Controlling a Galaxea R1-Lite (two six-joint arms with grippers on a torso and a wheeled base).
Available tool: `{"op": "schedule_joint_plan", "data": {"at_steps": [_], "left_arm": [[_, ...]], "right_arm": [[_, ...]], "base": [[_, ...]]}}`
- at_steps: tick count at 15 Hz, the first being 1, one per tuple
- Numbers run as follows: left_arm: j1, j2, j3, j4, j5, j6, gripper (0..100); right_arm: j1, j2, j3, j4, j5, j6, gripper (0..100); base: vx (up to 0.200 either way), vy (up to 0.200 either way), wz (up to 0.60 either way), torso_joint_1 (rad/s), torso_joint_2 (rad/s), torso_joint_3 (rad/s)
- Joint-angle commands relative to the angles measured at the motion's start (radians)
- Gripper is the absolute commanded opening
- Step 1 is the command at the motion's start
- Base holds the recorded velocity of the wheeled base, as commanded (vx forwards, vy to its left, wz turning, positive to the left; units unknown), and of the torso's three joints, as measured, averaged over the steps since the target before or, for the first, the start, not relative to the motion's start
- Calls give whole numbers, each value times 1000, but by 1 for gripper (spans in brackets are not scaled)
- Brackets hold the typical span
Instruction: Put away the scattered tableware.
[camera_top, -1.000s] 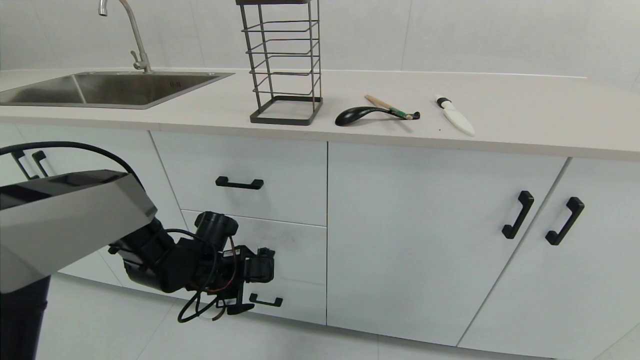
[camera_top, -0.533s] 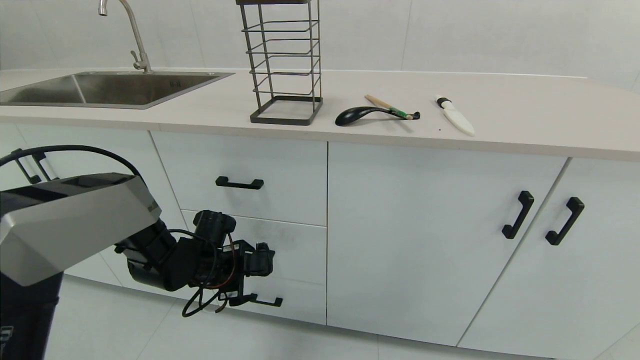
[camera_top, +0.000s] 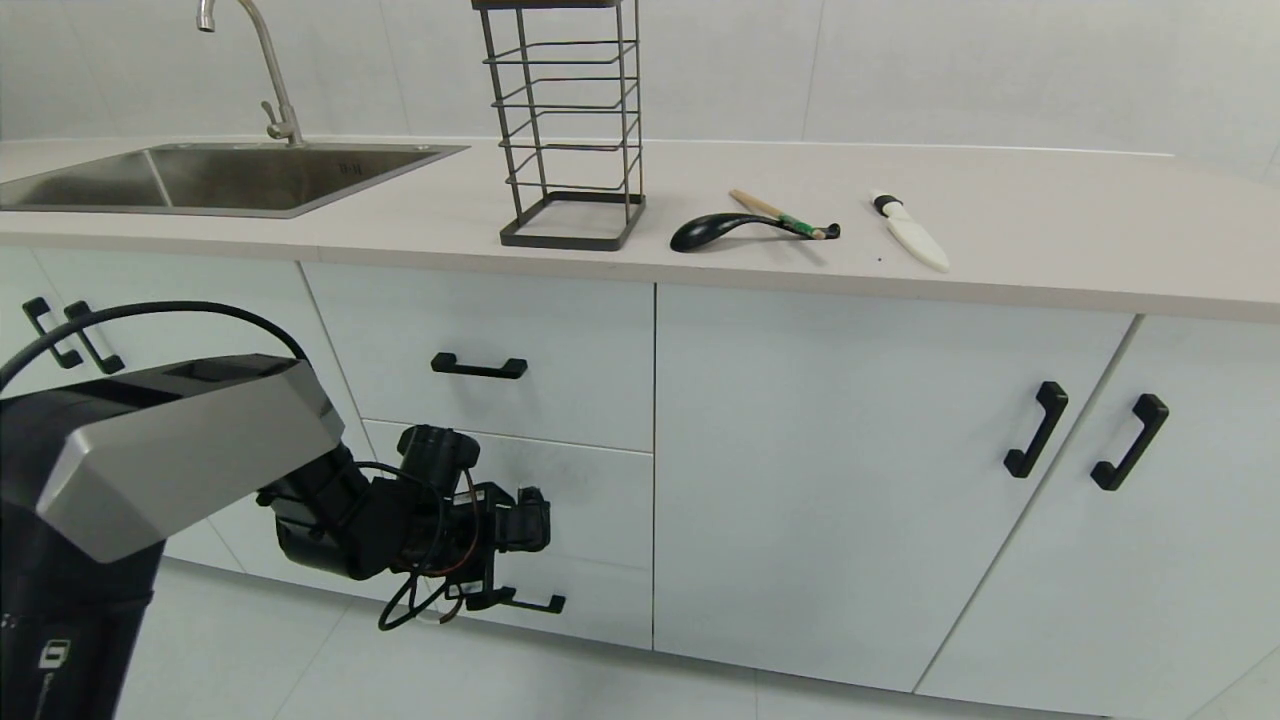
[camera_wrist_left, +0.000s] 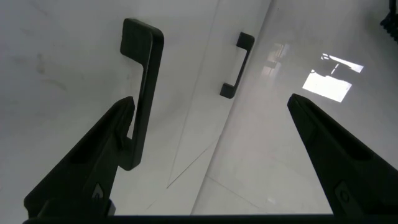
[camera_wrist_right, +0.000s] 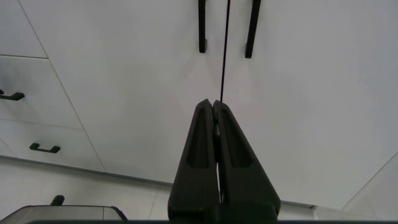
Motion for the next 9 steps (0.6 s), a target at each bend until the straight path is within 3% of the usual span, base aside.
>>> {"op": "schedule_joint_plan", "data": {"at_steps": [1, 9], "left_arm": [[3, 25, -22, -4, 0, -1, 100], [0, 43, 6, 5, -8, -1, 100]], "right_arm": [[0, 2, 0, 0, 1, 0, 0], [0, 2, 0, 0, 1, 0, 0]], "base": [[0, 0, 0, 0, 0, 0], [0, 0, 0, 0, 0, 0]]}}
